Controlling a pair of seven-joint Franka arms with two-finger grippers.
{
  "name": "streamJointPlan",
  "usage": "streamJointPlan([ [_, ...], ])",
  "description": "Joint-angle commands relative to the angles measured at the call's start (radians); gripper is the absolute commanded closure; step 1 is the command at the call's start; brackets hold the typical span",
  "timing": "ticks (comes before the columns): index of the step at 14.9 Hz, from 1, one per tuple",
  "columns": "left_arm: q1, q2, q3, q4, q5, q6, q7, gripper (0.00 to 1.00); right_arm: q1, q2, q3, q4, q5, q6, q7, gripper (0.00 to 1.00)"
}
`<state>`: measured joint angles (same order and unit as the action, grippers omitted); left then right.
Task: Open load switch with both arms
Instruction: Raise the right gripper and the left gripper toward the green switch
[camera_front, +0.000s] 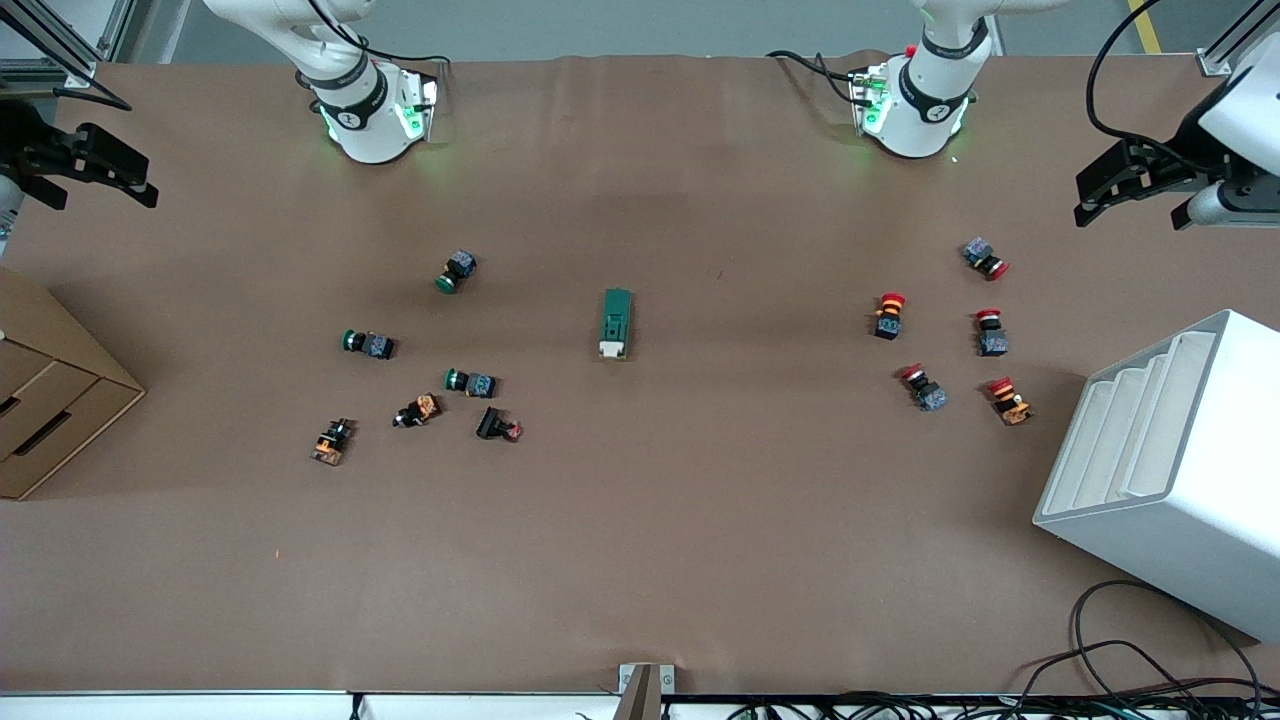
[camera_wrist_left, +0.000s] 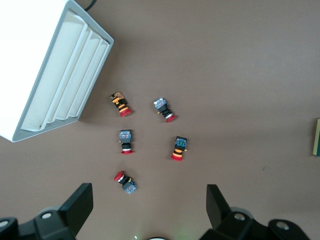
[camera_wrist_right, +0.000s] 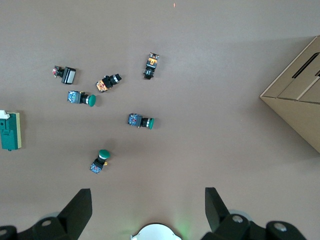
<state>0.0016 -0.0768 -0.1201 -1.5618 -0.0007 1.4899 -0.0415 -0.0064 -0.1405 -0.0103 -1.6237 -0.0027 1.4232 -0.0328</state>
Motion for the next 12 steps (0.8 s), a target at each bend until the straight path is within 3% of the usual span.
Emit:
streamJointPlan([
  [1, -0.014, 0.015, -0.048, 0.055, 0.002, -0.019, -0.018, 0.00, 0.000, -0.010, 0.001, 0.011, -0.005, -0.009, -0.001, 0.00],
  [7, -0.014, 0.029, -0.289, 0.051, 0.001, 0.019, -0.262, 0.00, -0.006, 0.039, 0.001, 0.013, -0.013, 0.014, -0.004, 0.00],
  [12, -0.014, 0.097, -0.502, 0.043, 0.007, 0.091, -0.591, 0.00, -0.014, 0.171, 0.000, 0.051, -0.014, 0.091, -0.019, 0.00],
])
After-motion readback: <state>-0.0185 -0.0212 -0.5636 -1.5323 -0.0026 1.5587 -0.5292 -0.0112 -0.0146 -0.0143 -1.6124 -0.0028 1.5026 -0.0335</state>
